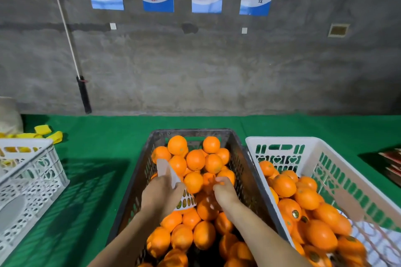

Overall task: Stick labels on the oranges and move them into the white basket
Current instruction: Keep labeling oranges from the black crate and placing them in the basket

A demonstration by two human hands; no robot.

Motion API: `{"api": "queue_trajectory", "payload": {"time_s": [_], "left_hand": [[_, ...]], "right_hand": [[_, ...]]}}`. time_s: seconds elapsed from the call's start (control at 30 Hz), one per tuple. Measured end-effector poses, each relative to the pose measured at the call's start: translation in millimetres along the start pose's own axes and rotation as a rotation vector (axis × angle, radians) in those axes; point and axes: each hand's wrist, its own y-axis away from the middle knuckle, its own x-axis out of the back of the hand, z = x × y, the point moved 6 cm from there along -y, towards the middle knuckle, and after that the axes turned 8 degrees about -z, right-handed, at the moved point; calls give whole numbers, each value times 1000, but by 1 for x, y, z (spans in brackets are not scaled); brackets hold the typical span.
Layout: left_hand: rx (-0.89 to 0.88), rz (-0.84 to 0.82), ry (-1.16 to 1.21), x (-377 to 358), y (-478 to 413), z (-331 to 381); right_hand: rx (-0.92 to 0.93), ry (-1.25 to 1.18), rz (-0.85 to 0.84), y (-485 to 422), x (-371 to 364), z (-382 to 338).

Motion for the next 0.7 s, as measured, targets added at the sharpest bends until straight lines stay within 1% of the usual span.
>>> {"api": "queue_trajectory", "payload": {"time_s": [0.1,0.27,0.43,0.53,0.7], "left_hand": [[30,12,-60,-2,-4,-2],[-12,12,-85,-3,0,2],[9,-21,-68,-2,3,3],[17,-28,-48,-1,6,3],[17,-26,-39,1,8,4]], "right_hand": [[-22,-177,33,-3,5,3],[-93,-409,109,-8,25,12],[-127,-402,135,-12,27,17],[-193,-381,143,-14,28,20],[-274,-391,104,-14,23,26]]}}
